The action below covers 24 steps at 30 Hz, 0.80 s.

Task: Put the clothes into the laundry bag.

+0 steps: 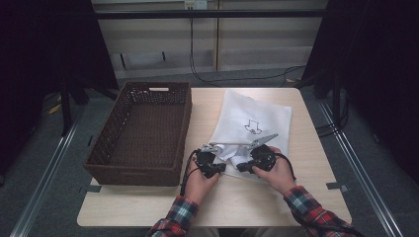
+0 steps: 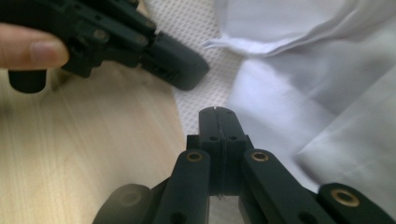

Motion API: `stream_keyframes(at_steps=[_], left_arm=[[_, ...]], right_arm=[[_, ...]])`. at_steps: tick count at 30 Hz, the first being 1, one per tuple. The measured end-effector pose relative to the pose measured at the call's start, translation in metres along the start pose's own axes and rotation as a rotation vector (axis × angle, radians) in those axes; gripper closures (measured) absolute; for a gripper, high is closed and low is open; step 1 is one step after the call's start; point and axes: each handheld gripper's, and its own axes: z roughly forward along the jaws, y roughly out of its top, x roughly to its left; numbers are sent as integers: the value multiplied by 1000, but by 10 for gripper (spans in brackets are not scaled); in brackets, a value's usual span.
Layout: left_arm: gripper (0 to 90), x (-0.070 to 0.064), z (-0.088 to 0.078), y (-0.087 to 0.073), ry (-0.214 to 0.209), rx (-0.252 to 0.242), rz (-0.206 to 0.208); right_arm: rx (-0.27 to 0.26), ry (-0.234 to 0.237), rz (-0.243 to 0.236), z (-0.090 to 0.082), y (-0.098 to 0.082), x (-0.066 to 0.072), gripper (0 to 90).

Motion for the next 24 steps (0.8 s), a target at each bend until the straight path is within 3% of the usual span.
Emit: stream_keyframes(at_steps=[5, 14, 16, 20, 24], left_arm=[[900, 0, 0, 1, -5, 19, 18], [900, 0, 1, 0, -12, 1, 1], [900, 0, 0, -2, -9, 4, 35], [900, -1, 1, -2, -9, -13, 17], [900, -1, 1, 0, -8, 9, 36]], right_arm=[[21, -13, -9, 8, -5, 5, 900], [16, -36, 2, 18, -1, -3, 900], [19, -42, 3, 18, 0, -3, 900], [22, -65, 11, 20, 3, -4, 900], [15, -65, 18, 21, 4, -7, 900]])
